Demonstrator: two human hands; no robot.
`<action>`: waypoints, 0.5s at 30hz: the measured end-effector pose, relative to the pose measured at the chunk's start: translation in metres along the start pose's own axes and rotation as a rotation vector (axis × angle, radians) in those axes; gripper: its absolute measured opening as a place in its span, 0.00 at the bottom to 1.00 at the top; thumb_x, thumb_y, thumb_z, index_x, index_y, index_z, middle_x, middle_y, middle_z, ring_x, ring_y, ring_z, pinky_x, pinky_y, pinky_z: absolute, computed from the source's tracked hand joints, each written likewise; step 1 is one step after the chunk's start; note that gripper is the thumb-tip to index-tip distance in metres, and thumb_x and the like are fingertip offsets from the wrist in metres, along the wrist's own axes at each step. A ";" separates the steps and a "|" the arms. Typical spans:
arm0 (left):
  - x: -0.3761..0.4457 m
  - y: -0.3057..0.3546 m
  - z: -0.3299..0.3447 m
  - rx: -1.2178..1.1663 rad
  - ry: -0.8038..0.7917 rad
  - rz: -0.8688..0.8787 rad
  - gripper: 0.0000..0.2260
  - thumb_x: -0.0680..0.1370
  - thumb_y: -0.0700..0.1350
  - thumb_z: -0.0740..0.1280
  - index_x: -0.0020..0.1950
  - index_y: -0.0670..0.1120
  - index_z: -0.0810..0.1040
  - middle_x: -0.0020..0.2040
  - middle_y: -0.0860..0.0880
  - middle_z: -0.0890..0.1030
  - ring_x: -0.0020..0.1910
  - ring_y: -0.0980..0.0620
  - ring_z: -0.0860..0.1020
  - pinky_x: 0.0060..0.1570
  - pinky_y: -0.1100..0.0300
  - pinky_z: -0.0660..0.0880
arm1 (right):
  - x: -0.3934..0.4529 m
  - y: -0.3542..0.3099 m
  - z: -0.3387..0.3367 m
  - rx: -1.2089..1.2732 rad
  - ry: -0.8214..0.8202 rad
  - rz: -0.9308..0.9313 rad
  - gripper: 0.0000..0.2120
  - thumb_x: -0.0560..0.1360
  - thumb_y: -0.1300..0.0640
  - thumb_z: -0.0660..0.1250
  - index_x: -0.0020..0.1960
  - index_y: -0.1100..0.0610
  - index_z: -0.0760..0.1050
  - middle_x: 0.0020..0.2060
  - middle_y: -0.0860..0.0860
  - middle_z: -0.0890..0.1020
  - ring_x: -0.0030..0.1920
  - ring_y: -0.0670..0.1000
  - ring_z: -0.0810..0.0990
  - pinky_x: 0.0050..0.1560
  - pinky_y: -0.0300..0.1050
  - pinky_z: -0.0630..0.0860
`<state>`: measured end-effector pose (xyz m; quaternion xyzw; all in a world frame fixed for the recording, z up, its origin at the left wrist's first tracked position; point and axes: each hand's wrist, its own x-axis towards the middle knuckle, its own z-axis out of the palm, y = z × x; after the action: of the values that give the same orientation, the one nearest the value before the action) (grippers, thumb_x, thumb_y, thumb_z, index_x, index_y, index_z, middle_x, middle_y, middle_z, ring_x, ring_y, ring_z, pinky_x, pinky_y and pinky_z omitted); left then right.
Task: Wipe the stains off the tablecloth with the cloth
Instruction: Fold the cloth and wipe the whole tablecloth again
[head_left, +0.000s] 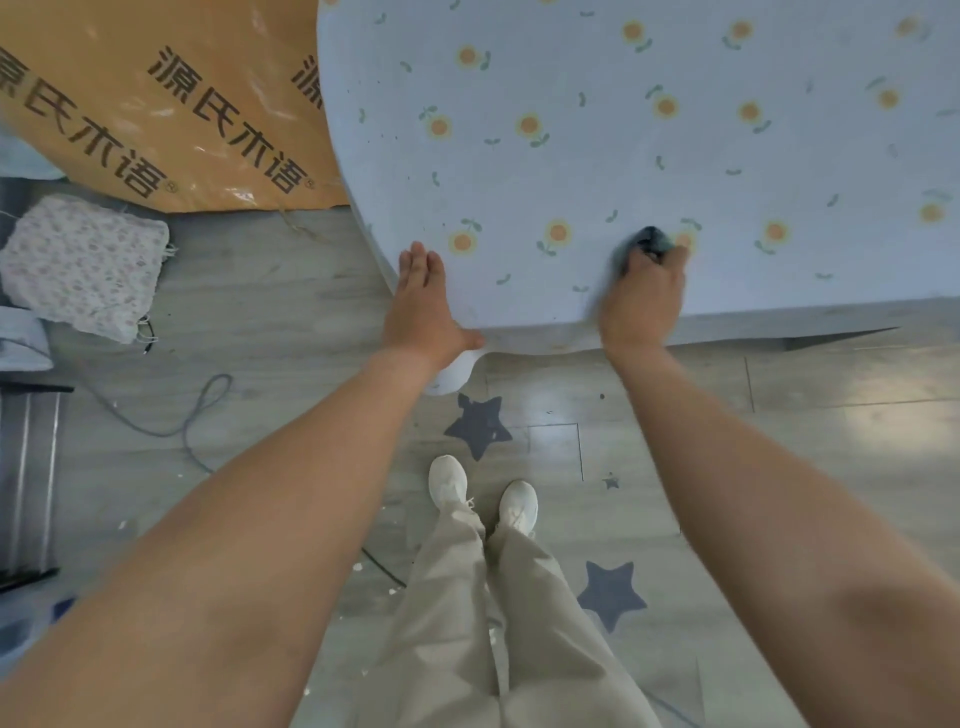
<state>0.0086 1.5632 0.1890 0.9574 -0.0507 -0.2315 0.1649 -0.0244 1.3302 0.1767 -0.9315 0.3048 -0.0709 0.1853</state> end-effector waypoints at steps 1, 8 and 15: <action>0.001 0.002 -0.001 0.019 -0.008 -0.002 0.57 0.69 0.60 0.77 0.81 0.39 0.43 0.81 0.43 0.40 0.80 0.46 0.39 0.79 0.52 0.46 | -0.015 -0.022 0.007 0.036 -0.018 -0.045 0.12 0.74 0.68 0.62 0.55 0.64 0.79 0.58 0.60 0.72 0.49 0.61 0.75 0.49 0.48 0.74; 0.003 0.001 -0.011 0.093 0.007 0.037 0.44 0.77 0.60 0.69 0.81 0.40 0.49 0.82 0.41 0.46 0.80 0.44 0.46 0.78 0.50 0.48 | -0.057 -0.060 0.017 0.056 -0.318 -0.568 0.14 0.70 0.70 0.64 0.52 0.60 0.79 0.50 0.59 0.73 0.45 0.58 0.71 0.39 0.48 0.74; 0.003 -0.002 -0.010 0.043 0.015 0.035 0.43 0.77 0.57 0.69 0.81 0.40 0.50 0.82 0.42 0.46 0.80 0.45 0.45 0.78 0.49 0.50 | -0.052 -0.030 0.001 0.070 -0.057 0.029 0.15 0.72 0.72 0.60 0.54 0.61 0.79 0.53 0.58 0.71 0.44 0.57 0.73 0.45 0.46 0.74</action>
<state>0.0156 1.5671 0.1958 0.9614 -0.0711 -0.2204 0.1486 -0.0493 1.3838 0.1866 -0.9217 0.3101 -0.0525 0.2272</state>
